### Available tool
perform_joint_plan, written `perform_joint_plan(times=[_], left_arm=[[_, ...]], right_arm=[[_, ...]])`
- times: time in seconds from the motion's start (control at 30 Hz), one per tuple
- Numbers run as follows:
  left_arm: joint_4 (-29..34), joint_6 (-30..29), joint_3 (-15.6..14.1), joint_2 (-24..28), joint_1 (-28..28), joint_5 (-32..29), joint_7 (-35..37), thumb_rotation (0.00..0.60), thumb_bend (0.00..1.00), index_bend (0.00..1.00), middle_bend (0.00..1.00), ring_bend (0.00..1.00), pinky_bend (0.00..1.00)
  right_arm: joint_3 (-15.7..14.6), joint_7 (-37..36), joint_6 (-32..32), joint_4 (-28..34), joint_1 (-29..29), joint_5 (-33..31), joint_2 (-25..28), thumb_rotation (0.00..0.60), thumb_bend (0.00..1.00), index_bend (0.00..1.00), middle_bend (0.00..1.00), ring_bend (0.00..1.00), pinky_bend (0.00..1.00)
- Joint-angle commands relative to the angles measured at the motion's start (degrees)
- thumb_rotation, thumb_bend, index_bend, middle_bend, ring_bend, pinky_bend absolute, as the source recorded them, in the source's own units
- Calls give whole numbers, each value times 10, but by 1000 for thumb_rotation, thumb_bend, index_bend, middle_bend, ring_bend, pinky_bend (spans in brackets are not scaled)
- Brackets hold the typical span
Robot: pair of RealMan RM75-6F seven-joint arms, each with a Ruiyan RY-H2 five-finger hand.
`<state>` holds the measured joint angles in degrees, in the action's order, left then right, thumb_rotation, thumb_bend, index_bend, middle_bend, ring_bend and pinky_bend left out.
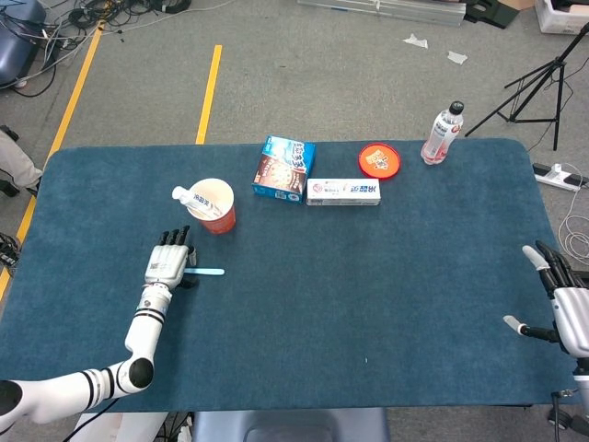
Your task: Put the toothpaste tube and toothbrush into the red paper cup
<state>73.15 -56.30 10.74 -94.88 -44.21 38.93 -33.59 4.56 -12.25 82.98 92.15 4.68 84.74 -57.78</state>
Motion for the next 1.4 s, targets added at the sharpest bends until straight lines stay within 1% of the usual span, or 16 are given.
perform_joint_plan(times=[0.03,0.3,0.63,0.87,1.03,1.4], left_arm=[[-1,1,1,-2,-1,0,1,600,211,479,0,0,0],[-13,-14,8,-19,-4,-13,-20,600,211,489,0,0,0],[-14,-7,14,-21,-8,-34,-35,600,211,496,0,0,0],[-12,-3,21,-23,-14,-62,-52,600,212,502,0,0,0],[-12,0,23,-23,-16,-74,-58,600,251,505,0,0,0],[-10,2,21,-22,-20,-85,-64,600,298,515,0,0,0]], right_arm=[[0,0,0,0,0,0,0,600,0,0,0,0,235],[0,0,0,0,0,0,-1,600,0,0,0,0,235],[0,0,-1,-1,1,1,-1,600,0,0,0,0,235],[0,1,-2,-1,1,1,-1,600,0,0,0,0,235],[-1,1,-2,-1,2,1,-1,600,0,0,0,0,235],[-1,0,-4,-2,2,1,-1,600,0,0,0,0,235]])
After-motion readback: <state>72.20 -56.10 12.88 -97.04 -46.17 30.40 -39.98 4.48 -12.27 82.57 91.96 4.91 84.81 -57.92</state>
